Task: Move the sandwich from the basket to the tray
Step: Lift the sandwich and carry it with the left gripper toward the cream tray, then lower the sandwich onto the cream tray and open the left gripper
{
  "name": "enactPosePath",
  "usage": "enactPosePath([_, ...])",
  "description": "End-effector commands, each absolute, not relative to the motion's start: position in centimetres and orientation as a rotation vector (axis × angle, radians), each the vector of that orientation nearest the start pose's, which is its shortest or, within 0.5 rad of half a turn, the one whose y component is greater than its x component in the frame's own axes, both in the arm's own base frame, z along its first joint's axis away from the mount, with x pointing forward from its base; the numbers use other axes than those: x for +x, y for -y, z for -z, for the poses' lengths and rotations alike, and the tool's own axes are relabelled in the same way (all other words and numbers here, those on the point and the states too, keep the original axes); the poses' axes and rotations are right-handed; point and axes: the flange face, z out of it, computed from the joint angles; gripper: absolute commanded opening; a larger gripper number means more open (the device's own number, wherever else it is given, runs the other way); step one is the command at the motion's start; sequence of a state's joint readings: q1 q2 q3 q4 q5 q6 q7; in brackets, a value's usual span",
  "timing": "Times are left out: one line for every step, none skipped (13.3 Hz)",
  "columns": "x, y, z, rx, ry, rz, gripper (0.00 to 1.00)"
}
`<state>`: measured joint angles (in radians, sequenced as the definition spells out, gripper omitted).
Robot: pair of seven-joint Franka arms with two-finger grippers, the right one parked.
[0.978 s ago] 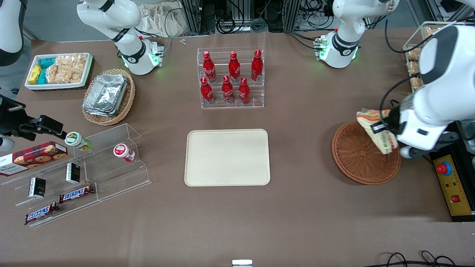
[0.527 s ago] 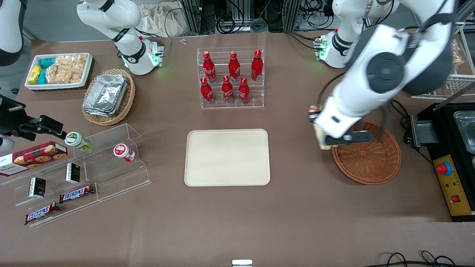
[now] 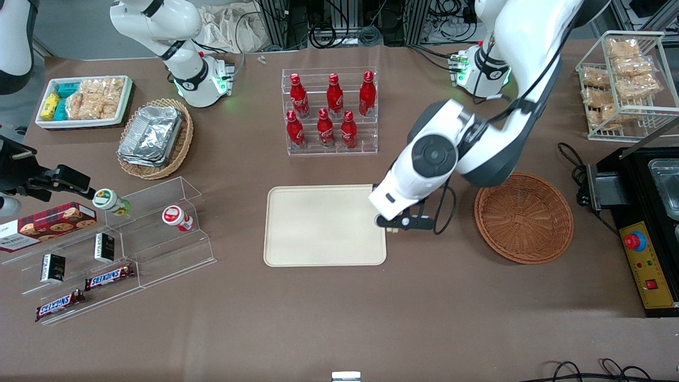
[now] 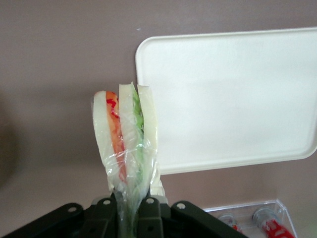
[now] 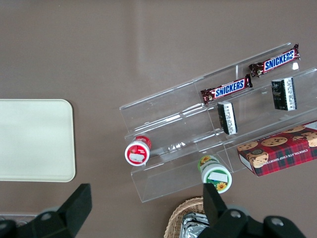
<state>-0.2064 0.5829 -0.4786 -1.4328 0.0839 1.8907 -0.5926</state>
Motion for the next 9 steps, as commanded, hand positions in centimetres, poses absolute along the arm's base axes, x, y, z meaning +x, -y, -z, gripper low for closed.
enactPosePath([57.4, 43.2, -33.9, -3.273, -0.169, -0.218, 0.0])
enactPosePath([57.4, 43.7, -31.2, -3.277, -0.165, -0.236, 0.0])
enactPosePath([57.6, 43.8, -28.7, -3.279, -0.155, -0.253, 0.0])
enactPosePath([57.7, 44.1, -26.9, -3.29, -0.155, -0.246, 0.0])
enactPosePath([57.8, 44.2, -25.7, -3.297, -0.148, -0.246, 0.0])
enactPosePath([57.3, 44.8, -24.6, -3.296, -0.162, -0.259, 0.0])
enactPosePath([57.0, 45.0, -23.9, -3.278, -0.183, -0.253, 0.0])
enactPosePath([57.3, 44.5, -23.4, -3.259, -0.171, -0.238, 0.06])
enactPosePath([57.4, 44.4, -23.4, -3.257, -0.142, -0.235, 0.28])
